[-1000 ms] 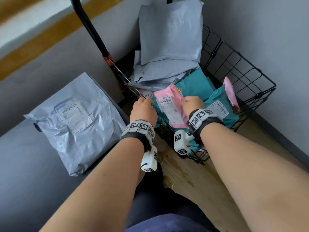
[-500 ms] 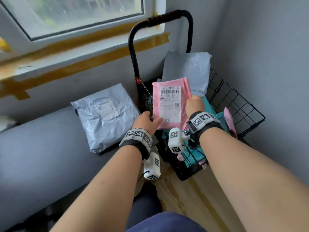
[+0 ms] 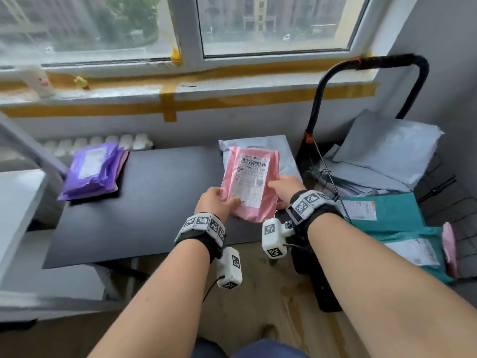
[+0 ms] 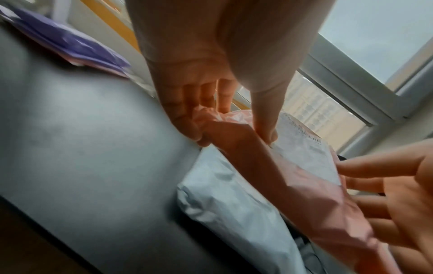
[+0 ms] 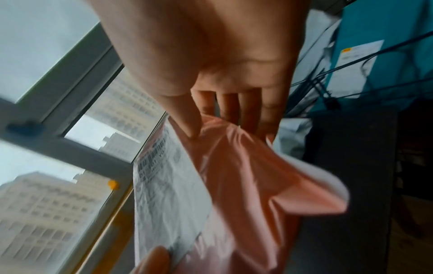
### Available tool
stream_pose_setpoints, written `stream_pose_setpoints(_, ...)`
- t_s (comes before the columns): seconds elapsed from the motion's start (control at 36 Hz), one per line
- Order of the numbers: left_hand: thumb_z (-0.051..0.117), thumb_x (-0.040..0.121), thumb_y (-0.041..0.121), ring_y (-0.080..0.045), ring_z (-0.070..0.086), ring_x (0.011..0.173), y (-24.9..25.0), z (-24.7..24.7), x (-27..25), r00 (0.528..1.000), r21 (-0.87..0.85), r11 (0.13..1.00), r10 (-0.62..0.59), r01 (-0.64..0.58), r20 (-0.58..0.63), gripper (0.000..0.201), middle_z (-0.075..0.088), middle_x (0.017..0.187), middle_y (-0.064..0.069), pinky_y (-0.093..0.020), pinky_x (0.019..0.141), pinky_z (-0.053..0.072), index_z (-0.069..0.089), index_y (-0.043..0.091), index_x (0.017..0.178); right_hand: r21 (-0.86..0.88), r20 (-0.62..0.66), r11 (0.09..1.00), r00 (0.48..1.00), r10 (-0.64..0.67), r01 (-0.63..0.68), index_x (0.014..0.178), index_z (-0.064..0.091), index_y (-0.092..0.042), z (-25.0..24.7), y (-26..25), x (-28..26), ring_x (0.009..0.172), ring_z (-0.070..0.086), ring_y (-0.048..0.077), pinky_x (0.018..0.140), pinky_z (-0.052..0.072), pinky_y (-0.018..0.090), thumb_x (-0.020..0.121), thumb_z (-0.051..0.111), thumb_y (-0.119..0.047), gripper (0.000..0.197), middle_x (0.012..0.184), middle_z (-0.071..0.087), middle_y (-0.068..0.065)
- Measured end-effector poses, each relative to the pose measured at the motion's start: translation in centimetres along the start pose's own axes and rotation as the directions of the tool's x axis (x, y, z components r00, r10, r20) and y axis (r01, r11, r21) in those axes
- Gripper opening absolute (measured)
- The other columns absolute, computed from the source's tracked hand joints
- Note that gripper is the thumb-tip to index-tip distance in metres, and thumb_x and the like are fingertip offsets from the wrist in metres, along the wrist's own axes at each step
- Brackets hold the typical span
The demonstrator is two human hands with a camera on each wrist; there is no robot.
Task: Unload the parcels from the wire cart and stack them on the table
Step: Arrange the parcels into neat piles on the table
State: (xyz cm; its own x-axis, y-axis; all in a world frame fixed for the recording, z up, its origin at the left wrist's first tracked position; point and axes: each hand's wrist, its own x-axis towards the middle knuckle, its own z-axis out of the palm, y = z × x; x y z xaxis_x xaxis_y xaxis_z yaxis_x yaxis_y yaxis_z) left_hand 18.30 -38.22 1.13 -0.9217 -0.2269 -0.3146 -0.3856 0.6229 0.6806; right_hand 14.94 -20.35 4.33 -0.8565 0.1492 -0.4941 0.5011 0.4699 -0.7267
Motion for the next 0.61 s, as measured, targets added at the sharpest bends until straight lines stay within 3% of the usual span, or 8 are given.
stream_pose_setpoints(0.08, 0.073, 0.078, 0.044, -0.024, 0.06, 0.108, -3.0, -3.8, 0.6, 0.998, -0.01, 0.999, -0.041, 0.04, -0.054, 0.061, 0.063, 0.12, -0.004, -0.031, 0.09, 0.045, 0.053, 0.013, 0.127, -0.012, 0.076, 1.0, 0.997, -0.028, 0.029, 0.113, 0.064, -0.016, 4.7, -2.6, -0.4, 0.096, 0.066, 0.026, 0.089, 0.055, 0.045, 0.087, 0.059, -0.016, 0.027, 0.106, 0.07, 0.006)
stream_pose_setpoints(0.25, 0.07, 0.081, 0.042, -0.026, 0.06, 0.109, -9.6, -12.2, 1.7, 0.985, -0.003, 0.994, -0.109, 0.109, -0.133, 0.06, 0.062, 0.122, -0.007, -0.032, 0.092, 0.045, 0.053, 0.012, 0.129, -0.162, 0.178, 0.986, 0.984, -0.011, 0.041, 0.11, 0.06, -0.003, 14.8, -7.8, -1.5, 0.091, 0.069, 0.029, 0.083, 0.058, 0.045, 0.085, 0.065, -0.017, 0.03, 0.103, 0.069, 0.013)
stream_pose_setpoints(0.39, 0.068, 0.082, 0.043, -0.026, 0.059, 0.112, -15.2, -18.9, 3.1, 0.969, 0.008, 0.985, -0.167, 0.171, -0.184, 0.058, 0.062, 0.123, -0.007, -0.031, 0.092, 0.043, 0.052, 0.012, 0.129, -0.185, 0.193, 0.981, 0.981, -0.024, 0.06, 0.109, 0.06, -0.002, 23.4, -11.8, -1.6, 0.087, 0.07, 0.03, 0.081, 0.058, 0.045, 0.079, 0.07, -0.017, 0.035, 0.1, 0.068, 0.014)
stream_pose_setpoints(0.61, 0.07, 0.081, 0.042, -0.026, 0.06, 0.102, -21.3, -26.7, 5.4, 0.947, -0.019, 0.974, -0.225, 0.227, -0.229, 0.047, 0.064, 0.112, -0.007, -0.029, 0.081, 0.041, 0.052, 0.012, 0.113, -0.219, 0.288, 0.971, 0.957, -0.026, 0.092, 0.106, 0.064, -0.002, 32.4, -17.4, -3.0, 0.094, 0.069, 0.028, 0.085, 0.057, 0.042, 0.07, 0.077, -0.011, 0.039, 0.104, 0.069, 0.012)
